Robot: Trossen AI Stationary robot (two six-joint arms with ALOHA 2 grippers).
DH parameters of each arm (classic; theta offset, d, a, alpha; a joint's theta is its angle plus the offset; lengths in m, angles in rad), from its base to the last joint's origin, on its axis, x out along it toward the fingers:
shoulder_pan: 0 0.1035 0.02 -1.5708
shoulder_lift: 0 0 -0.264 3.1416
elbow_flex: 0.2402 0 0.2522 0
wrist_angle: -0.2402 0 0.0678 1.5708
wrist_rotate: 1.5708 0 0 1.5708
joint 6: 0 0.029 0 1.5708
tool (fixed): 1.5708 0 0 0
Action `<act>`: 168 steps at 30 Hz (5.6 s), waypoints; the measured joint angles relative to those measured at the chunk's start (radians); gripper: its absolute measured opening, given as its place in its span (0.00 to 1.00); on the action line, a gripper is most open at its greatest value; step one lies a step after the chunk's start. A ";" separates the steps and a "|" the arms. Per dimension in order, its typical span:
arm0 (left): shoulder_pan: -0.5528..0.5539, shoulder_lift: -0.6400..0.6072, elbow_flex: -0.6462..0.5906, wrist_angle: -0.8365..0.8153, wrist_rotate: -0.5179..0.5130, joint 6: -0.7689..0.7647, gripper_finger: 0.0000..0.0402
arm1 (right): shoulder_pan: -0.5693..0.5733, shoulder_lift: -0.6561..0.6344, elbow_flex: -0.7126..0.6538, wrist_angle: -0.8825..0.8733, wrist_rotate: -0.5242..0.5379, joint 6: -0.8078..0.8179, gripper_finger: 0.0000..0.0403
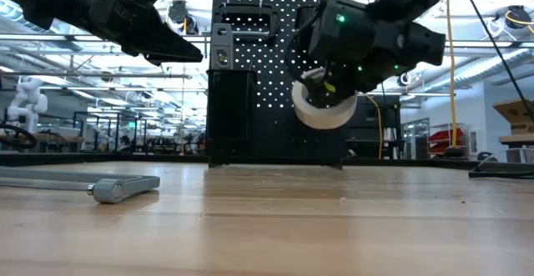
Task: Hang tools onto peg board
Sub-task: Hang the white tape on the black peg board
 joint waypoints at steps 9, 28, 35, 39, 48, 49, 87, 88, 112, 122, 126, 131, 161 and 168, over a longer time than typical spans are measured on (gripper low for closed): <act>0.000 0.000 0.000 -0.001 0.000 0.000 0.28 | 0.002 0.000 0.000 0.032 -0.052 0.420 0.19; 0.001 0.000 0.000 0.135 0.000 -0.087 0.28 | 0.156 0.000 0.001 -0.017 0.001 0.620 0.19; 0.001 0.000 0.000 0.328 0.079 -0.337 0.28 | 0.258 0.000 0.057 -0.019 0.005 0.246 0.19; 0.001 0.001 0.000 0.381 0.095 -0.390 0.28 | 0.291 0.000 0.128 -0.018 0.006 0.047 0.19; -0.060 0.169 0.058 0.482 0.094 -0.365 0.31 | 0.358 0.000 0.289 -0.018 0.007 -0.291 0.19; -0.063 0.190 0.071 0.483 0.096 -0.352 0.33 | 0.367 0.000 0.300 -0.019 0.006 -0.320 0.19; -0.065 0.384 0.290 0.290 -0.007 -0.359 0.71 | 0.354 0.000 0.421 0.110 -0.098 -0.830 0.19; -0.065 0.384 0.291 0.290 -0.007 -0.348 0.71 | 0.354 0.000 0.421 0.109 -0.098 -0.830 0.19; -0.064 0.383 0.290 0.275 -0.004 -0.285 0.40 | 0.355 0.000 0.421 0.106 -0.080 -0.835 0.29; -0.063 0.384 0.289 0.261 -0.036 -0.161 0.40 | 0.397 -0.014 0.421 0.138 -0.171 -0.821 0.47; -0.034 0.384 0.289 0.223 -0.071 -0.123 0.40 | 0.451 -0.046 0.421 0.140 -0.202 -0.771 0.50; 0.014 0.384 0.289 0.185 -0.049 -0.093 0.40 | 0.512 -0.120 0.422 0.048 -0.354 -0.622 0.52; 0.117 0.482 0.417 0.128 0.146 -0.085 0.40 | 0.372 -0.102 0.364 -0.222 -0.236 -0.495 0.50; 0.117 0.482 0.417 0.093 0.149 -0.085 0.40 | 0.339 -0.062 0.364 -0.227 -0.222 -0.528 0.50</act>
